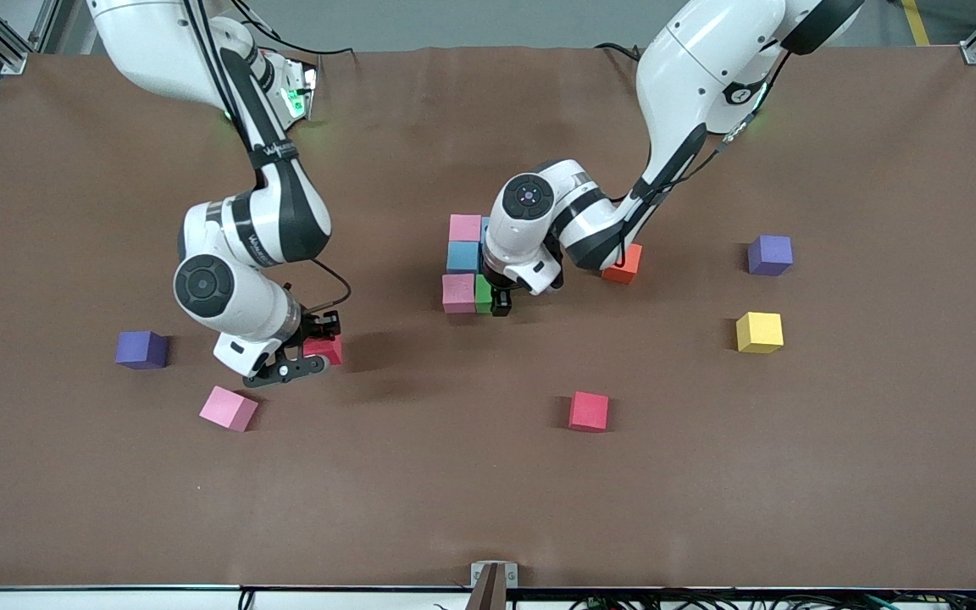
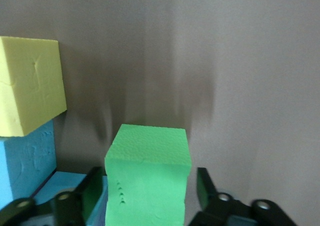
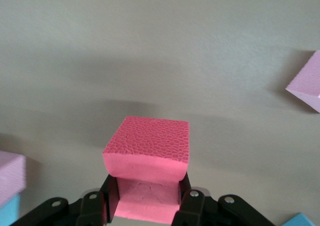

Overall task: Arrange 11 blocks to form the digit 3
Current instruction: 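Lift the red cube with the right gripper while the left gripper grasps orange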

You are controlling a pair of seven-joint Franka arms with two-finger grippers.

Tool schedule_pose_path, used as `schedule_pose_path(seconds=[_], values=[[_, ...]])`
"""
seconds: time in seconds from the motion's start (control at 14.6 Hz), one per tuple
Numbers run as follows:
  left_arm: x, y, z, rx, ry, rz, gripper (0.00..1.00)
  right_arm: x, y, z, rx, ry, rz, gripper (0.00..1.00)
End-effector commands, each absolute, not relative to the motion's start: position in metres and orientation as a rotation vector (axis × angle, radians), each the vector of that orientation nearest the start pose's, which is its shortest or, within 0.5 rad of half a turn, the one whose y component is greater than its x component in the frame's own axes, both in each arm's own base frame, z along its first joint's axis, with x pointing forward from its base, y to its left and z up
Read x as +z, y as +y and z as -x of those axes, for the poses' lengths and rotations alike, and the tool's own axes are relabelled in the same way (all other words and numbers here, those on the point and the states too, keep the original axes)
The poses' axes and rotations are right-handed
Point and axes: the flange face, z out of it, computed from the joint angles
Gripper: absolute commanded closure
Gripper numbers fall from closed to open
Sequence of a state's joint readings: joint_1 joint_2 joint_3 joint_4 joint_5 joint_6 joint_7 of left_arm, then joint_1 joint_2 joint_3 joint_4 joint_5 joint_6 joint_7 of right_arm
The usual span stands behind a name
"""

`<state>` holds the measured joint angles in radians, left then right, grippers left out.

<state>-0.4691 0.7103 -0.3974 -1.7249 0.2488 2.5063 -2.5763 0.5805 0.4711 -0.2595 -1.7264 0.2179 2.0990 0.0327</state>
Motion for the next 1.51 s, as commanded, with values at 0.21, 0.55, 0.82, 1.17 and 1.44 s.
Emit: schedule_pose_path(seconds=[0.21, 0.55, 0.82, 1.17, 1.44], values=[[0.267, -0.493, -0.472, -0.043, 2.182, -2.113, 0.00, 0.298, 0.310, -0.625, 0.199, -0.108, 2.978, 0.63], [0.342, -0.447, -0.495, 0.070, 2.113, -2.224, 0.00, 0.279, 0.363, -0.624, 0.181, -0.049, 2.979, 0.64], [0.353, -0.361, -0.522, 0.137, 2.075, -2.343, 0.00, 0.271, 0.403, -0.618, 0.193, 0.063, 2.945, 0.64], [0.327, -0.273, -0.506, 0.155, 2.074, -2.491, 0.04, 0.235, 0.429, -0.597, 0.276, 0.052, 2.956, 0.64], [0.283, -0.260, -0.472, 0.112, 1.968, -2.605, 0.03, 0.230, 0.433, -0.592, 0.310, 0.068, 2.940, 0.63]])
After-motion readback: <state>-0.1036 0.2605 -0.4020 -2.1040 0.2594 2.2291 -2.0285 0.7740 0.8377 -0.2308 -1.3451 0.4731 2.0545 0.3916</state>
